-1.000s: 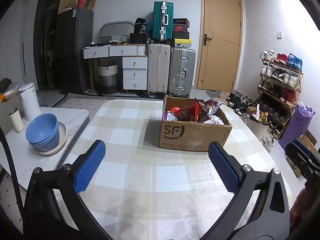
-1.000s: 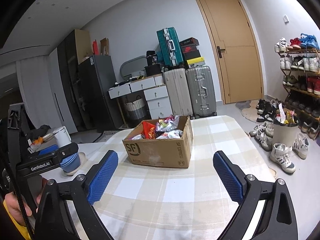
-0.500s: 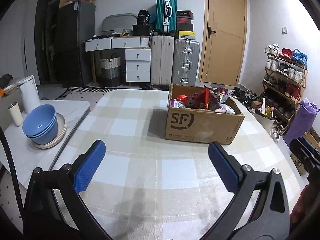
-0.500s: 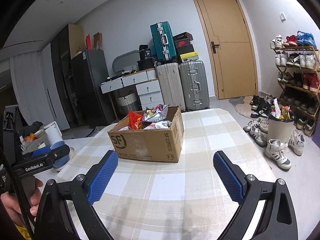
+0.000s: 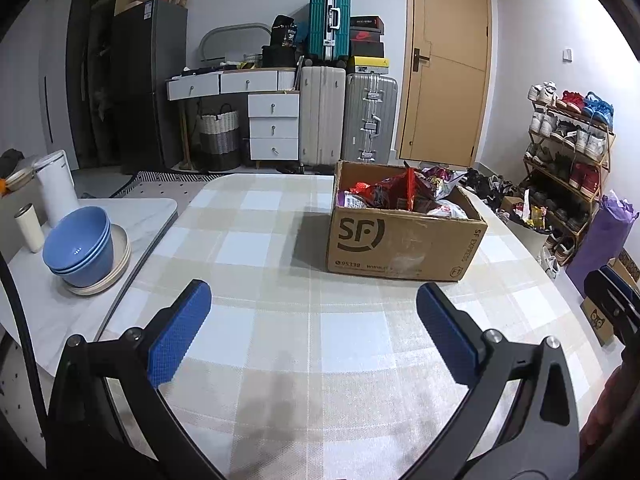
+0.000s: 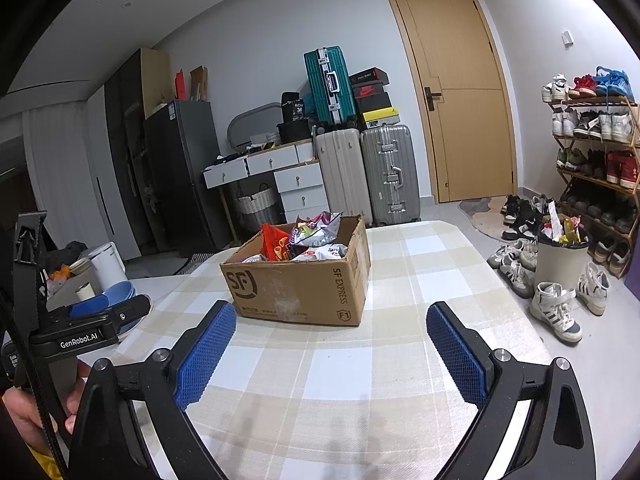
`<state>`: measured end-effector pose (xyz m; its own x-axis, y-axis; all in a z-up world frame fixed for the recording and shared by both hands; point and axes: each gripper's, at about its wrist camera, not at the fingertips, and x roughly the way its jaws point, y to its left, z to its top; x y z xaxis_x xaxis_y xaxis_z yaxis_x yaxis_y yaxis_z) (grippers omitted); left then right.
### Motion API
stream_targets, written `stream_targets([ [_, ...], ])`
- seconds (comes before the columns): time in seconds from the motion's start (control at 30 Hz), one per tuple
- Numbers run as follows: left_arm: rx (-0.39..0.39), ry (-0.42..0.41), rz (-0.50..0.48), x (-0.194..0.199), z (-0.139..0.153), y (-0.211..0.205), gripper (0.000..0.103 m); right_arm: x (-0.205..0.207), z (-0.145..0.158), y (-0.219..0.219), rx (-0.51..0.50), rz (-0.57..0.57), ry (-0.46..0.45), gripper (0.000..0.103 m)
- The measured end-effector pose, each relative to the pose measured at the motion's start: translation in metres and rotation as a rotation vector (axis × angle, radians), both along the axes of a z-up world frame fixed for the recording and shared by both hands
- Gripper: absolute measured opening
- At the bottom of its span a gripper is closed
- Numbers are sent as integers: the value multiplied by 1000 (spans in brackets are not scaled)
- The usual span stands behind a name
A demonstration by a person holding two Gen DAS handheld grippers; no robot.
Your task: Organize snacks
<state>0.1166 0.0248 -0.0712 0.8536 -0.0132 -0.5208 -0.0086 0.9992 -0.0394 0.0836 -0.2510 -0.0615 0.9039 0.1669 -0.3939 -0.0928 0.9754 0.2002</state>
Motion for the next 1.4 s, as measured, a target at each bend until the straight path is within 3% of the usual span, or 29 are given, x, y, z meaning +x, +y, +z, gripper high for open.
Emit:
stream_targets([
  [1.4,-17,11,-3,-6,-6,1,103,-2,-1,3,4,6,8,98],
])
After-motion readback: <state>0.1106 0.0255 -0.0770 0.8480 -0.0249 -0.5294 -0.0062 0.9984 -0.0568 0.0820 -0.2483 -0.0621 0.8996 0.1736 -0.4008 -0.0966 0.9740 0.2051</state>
